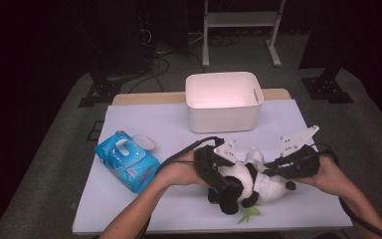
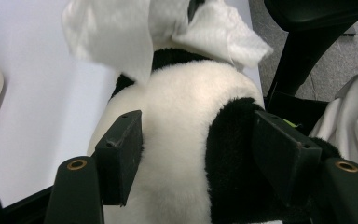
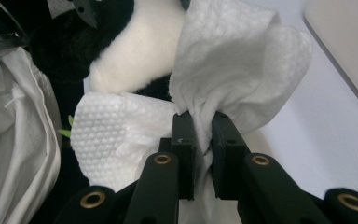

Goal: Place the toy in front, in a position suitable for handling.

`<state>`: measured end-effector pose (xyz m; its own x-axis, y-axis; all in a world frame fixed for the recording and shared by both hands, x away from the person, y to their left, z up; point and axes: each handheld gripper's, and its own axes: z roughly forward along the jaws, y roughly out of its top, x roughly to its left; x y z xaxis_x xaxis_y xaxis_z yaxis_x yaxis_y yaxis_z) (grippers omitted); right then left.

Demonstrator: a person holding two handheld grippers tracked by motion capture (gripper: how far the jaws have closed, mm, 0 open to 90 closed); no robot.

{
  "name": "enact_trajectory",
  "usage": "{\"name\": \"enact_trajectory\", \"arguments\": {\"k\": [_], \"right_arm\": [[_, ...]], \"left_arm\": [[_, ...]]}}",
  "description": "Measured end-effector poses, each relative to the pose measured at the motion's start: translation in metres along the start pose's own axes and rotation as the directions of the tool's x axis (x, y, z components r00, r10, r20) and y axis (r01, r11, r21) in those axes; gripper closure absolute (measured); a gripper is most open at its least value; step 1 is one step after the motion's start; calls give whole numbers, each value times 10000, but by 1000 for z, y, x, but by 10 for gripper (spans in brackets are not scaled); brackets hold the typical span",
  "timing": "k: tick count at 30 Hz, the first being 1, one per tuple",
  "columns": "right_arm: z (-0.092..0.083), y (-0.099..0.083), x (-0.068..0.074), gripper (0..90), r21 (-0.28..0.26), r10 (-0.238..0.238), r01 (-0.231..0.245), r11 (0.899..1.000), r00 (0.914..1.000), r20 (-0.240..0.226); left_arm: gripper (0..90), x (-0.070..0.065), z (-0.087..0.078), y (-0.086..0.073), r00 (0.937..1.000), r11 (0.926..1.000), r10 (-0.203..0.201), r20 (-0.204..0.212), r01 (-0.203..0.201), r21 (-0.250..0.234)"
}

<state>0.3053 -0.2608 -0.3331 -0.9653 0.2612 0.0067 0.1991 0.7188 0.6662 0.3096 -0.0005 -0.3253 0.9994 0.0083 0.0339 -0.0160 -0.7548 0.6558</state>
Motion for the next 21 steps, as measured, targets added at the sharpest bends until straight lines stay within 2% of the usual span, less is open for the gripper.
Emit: {"name": "enact_trajectory", "arguments": {"k": [5,11,14,21], "right_arm": [[-14,-12,-1,806,-50,215,-215,9998,9996,171],[-24,-27,-1,804,-146,530,-525,9985,9980,352],[-23,-32,0,804,-299,741,-733,9969,9969,275],[-10,-30,-1,806,-397,811,-811,9959,9967,-21]], "left_arm": [[342,1,0,-1,10000,10000,-7,-4,7,-1],[341,5,-2,-3,9999,9999,-161,-23,161,14],[340,6,-1,-2,9998,9998,-179,33,178,40],[292,5,-1,5,9997,9995,-246,50,245,220]]}}
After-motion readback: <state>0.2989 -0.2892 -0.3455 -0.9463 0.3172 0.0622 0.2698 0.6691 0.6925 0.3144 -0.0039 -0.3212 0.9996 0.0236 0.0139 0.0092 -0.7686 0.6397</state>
